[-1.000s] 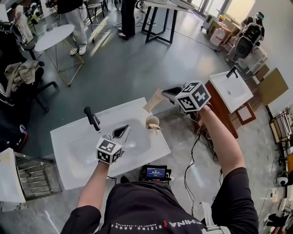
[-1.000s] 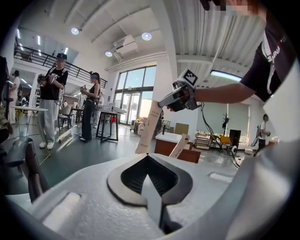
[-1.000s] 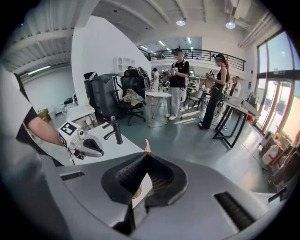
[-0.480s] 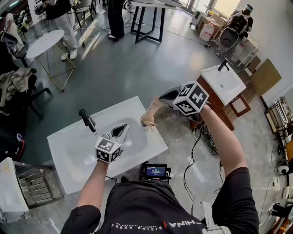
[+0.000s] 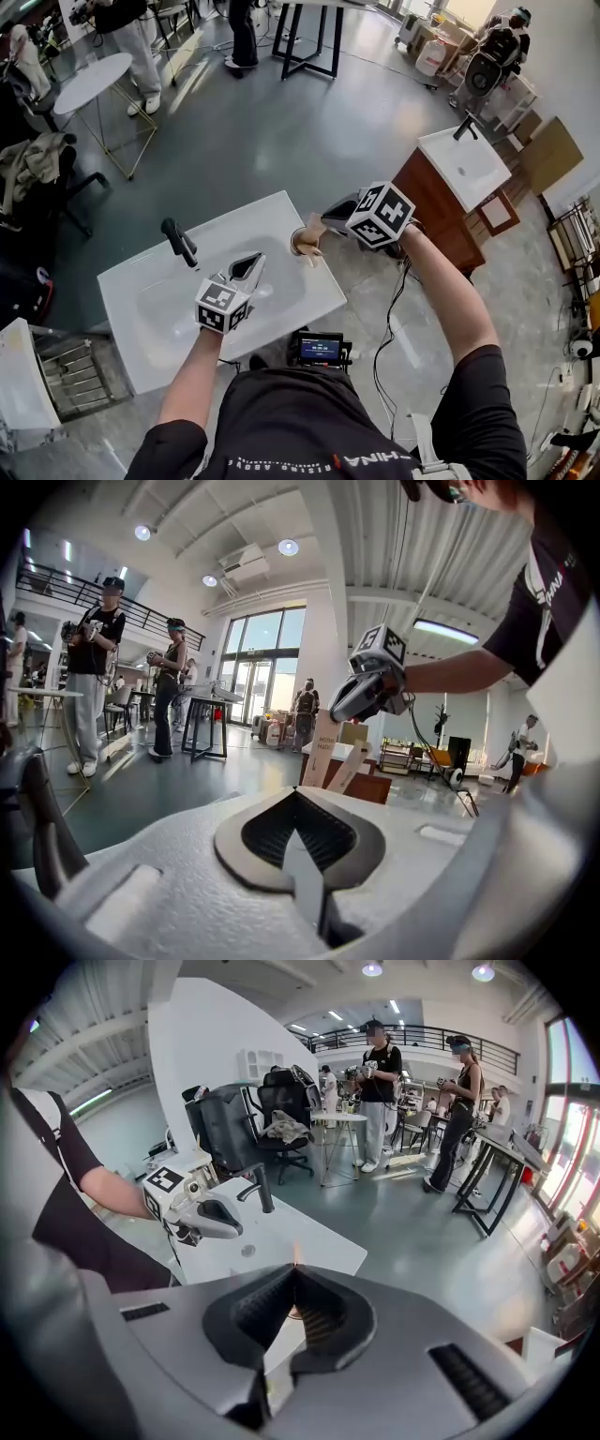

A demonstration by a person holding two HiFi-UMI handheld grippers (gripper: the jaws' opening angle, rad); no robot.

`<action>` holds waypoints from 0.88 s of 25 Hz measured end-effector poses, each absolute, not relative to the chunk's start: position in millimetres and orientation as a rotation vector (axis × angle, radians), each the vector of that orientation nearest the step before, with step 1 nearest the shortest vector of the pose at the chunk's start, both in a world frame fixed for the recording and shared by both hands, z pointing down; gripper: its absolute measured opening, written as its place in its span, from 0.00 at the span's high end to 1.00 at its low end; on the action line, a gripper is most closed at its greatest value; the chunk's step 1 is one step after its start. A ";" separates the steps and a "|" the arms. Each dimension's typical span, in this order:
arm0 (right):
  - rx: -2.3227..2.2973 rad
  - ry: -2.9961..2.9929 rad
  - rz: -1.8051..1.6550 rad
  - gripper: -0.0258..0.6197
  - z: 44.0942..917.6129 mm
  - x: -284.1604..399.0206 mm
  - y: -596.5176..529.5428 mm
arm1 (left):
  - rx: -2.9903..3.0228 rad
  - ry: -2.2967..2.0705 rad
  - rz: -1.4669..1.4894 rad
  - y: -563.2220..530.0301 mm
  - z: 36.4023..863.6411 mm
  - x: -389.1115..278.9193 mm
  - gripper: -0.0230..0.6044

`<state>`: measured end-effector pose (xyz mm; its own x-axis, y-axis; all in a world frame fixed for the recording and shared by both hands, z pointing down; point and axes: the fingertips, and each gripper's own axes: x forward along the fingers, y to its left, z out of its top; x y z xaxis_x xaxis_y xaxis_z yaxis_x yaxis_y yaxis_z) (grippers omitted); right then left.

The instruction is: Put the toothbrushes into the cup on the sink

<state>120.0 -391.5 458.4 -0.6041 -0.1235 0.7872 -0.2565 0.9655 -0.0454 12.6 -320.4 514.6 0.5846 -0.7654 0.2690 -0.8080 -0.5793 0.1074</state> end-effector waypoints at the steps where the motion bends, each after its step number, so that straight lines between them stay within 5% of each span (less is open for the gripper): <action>1: 0.257 -2.226 0.199 0.94 461.5 119.0 -390.4 | 2.593 -1.309 0.288 -320.3 515.9 12.5 0.96; 22: 0.152 -2.236 0.276 0.93 485.2 108.6 -373.0 | 2.571 -1.286 0.324 -318.0 528.6 16.9 0.96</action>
